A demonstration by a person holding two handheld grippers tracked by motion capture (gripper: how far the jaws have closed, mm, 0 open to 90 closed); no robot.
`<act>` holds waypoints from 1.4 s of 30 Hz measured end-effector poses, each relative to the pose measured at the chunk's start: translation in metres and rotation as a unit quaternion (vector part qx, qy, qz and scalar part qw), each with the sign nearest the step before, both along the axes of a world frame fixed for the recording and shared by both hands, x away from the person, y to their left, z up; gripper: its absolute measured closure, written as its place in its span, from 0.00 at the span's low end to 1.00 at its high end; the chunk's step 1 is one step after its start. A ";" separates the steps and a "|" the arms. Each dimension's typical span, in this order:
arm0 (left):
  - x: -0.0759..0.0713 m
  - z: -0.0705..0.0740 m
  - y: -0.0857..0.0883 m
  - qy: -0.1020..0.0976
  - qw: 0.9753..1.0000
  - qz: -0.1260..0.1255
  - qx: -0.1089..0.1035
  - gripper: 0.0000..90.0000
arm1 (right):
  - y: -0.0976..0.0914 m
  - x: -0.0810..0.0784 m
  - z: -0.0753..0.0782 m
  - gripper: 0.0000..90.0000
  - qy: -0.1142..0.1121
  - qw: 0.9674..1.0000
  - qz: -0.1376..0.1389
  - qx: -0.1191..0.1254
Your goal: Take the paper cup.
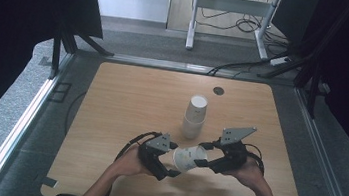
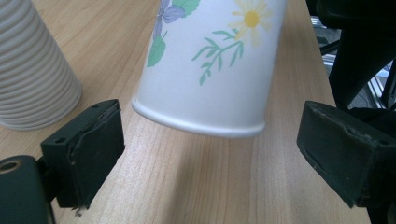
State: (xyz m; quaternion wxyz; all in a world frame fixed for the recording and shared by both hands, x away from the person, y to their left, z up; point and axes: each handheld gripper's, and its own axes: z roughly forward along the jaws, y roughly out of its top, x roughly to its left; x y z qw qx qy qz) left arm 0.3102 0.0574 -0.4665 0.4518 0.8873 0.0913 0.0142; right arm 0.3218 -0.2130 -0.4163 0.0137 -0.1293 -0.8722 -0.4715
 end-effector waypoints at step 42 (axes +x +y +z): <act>0.001 -0.004 -0.005 -0.003 1.000 -0.003 -0.011 0.34 | 0.002 0.001 0.000 0.42 0.009 1.000 0.014 0.018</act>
